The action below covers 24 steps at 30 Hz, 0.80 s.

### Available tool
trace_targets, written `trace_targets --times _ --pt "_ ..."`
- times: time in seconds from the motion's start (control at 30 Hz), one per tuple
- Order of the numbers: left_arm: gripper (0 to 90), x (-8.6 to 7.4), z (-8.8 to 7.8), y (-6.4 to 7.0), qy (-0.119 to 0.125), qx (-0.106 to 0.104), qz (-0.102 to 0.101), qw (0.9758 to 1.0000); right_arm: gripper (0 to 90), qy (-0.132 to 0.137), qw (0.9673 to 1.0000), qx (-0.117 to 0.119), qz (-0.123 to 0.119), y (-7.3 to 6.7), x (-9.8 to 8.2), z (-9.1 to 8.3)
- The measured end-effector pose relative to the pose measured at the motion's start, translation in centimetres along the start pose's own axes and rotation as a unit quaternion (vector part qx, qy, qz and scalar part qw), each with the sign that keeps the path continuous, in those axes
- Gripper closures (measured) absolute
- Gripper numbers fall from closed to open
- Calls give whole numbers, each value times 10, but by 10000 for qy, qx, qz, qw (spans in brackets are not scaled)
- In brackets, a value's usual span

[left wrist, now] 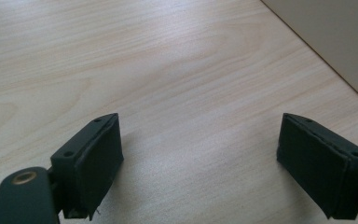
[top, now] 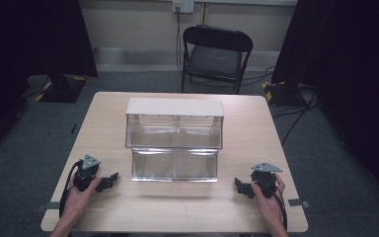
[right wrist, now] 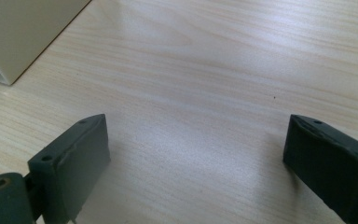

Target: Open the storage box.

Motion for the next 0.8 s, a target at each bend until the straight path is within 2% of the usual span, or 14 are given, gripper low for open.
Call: trace_targets --times 0.23,0.3,0.33,0.37,0.43,0.5,0.7,0.8 --pt "136 0 0 0 -4 1 1 10000 97 -76 10000 -36 -3 0 -1 -2" --pt "136 0 0 0 1 0 -2 10000 178 -45 10000 -41 42 1 0 -5" --pt "136 0 0 0 -3 1 0 10000 127 -4 10000 -28 63 0 1 -7" --pt "136 0 0 0 0 3 3 10000 159 34 10000 26 29 -2 1 -9" --pt "136 0 0 0 1 1 -2 10000 135 65 9999 79 -15 -5 3 -12" --pt "136 0 0 0 0 1 3 10000 150 97 9999 93 -15 -7 4 -15" --pt "136 0 0 0 2 3 1 10000 143 236 9991 320 -172 -24 9 -23" --pt "136 0 0 0 3 2 0 10000 144 256 9978 538 -298 -35 9 -28"
Point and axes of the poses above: each handheld gripper's, and its own axes: z roughly forward along the jaws, x roughly out of its top, y roughly to its right, the point moved 7 cm from there along z, roughly forward along the jaws, and after that the axes turned 12 degrees about -y, right-handed, at the moved point
